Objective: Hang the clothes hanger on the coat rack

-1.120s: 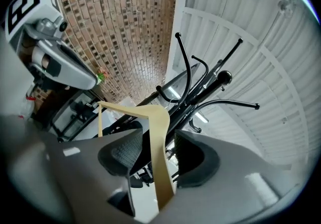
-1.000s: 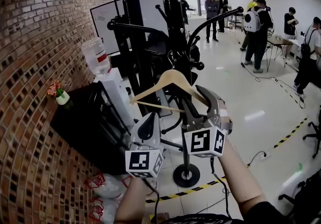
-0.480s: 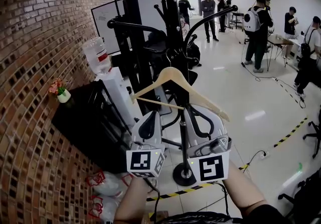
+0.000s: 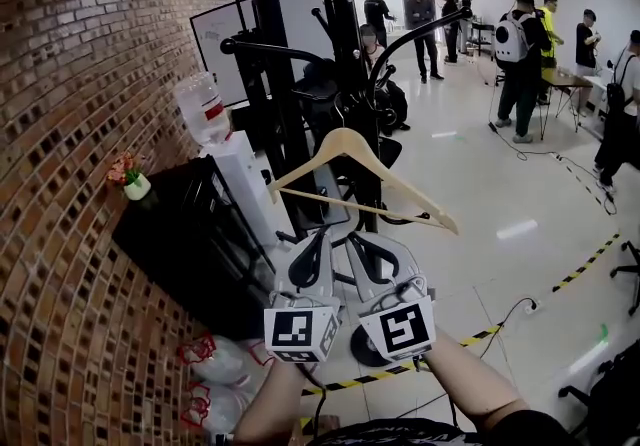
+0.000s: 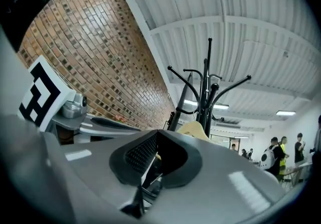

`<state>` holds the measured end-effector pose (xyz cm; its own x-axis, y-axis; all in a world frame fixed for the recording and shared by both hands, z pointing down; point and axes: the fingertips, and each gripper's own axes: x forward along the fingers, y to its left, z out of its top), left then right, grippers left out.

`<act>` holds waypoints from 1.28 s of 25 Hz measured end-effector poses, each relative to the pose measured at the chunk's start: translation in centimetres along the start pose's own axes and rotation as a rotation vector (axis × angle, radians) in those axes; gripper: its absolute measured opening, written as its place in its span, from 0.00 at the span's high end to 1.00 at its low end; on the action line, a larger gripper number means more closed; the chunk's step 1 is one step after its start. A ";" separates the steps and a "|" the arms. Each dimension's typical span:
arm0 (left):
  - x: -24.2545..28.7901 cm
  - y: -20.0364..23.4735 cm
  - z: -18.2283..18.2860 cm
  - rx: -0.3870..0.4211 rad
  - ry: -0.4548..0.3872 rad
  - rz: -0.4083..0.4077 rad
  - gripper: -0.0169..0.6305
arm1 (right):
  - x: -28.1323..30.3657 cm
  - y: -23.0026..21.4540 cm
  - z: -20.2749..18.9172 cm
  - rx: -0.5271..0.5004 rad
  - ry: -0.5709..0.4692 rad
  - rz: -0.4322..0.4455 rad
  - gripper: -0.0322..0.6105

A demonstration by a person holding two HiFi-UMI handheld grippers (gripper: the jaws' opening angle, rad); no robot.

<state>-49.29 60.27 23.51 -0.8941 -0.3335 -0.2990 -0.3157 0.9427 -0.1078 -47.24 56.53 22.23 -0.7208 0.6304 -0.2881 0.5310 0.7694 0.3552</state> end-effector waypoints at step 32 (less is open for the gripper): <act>-0.7 -1.5 -3.0 -0.064 0.102 0.034 0.97 | -1.1 -2.1 -4.4 0.079 0.119 -0.013 0.94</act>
<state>-49.10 59.10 26.75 -0.9313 -0.3022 -0.2031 -0.3010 0.9529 -0.0376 -49.55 53.77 25.75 -0.7731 0.6073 -0.1828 0.5514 0.7860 0.2796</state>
